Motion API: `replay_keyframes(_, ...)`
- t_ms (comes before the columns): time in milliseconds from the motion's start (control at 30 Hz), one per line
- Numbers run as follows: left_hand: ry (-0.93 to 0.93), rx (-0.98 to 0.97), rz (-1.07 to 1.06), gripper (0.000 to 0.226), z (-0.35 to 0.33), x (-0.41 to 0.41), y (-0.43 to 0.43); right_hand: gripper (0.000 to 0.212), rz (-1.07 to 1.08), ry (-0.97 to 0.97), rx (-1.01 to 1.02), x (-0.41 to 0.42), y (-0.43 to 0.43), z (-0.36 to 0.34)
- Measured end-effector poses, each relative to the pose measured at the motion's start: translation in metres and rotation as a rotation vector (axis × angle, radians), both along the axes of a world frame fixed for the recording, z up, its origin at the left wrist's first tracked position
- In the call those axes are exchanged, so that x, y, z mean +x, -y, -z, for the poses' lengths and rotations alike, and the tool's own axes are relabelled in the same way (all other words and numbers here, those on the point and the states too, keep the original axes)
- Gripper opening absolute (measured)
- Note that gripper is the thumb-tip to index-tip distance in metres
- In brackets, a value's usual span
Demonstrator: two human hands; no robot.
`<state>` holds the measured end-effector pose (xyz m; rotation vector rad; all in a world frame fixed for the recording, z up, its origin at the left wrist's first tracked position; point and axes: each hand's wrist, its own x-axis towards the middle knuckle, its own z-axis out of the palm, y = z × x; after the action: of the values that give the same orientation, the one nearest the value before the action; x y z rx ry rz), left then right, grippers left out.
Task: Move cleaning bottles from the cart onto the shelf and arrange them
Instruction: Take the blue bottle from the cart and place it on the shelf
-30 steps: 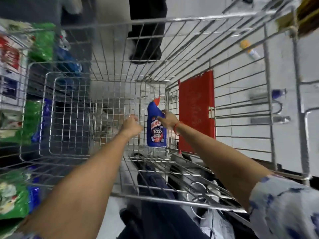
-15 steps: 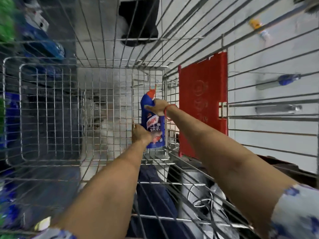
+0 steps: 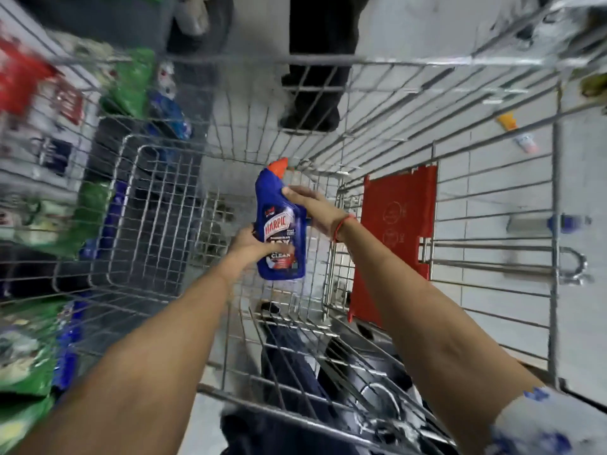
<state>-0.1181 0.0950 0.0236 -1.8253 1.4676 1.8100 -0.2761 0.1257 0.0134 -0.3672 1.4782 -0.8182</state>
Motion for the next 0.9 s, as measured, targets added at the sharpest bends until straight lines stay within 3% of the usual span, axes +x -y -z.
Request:
replay_keyframes(200,-0.155,-0.192,-0.187,0.051,-0.09,0.043,0.033,0.025,-0.147,-0.079,-0.2,0.035,0.056,-0.095)
replay_keyframes(300,-0.236,-0.33,-0.272,0.048,-0.137,0.073,0.043,0.051,-0.266,-0.152,-0.309,0.063,0.088,-0.149)
replay_keyframes(433,-0.237,-0.544,-0.42,0.037,-0.192,0.131,0.048,0.028,-0.478,-0.124,-0.548,0.119,0.123,-0.226)
replay_keyframes(600,-0.234,-0.789,-0.633,0.044,-0.255,0.214,0.044,0.034,-0.706,-0.103,-0.795,0.214,0.144,-0.312)
replay_keyframes(700,-0.207,-0.912,-0.776,0.058,-0.285,0.255,0.039,0.024,-0.794,-0.045,-0.887,0.267,0.154,-0.346)
replay_keyframes(767,-0.174,-0.99,-0.85,0.066,-0.301,0.288,0.033,0.036,-0.86,-0.026,-0.966,0.306,0.156,-0.366)
replay_keyframes(900,-0.072,-1.105,-0.961,0.069,-0.316,0.338,0.015,0.035,-1.015,0.002,-1.036,0.369,0.154,-0.383)
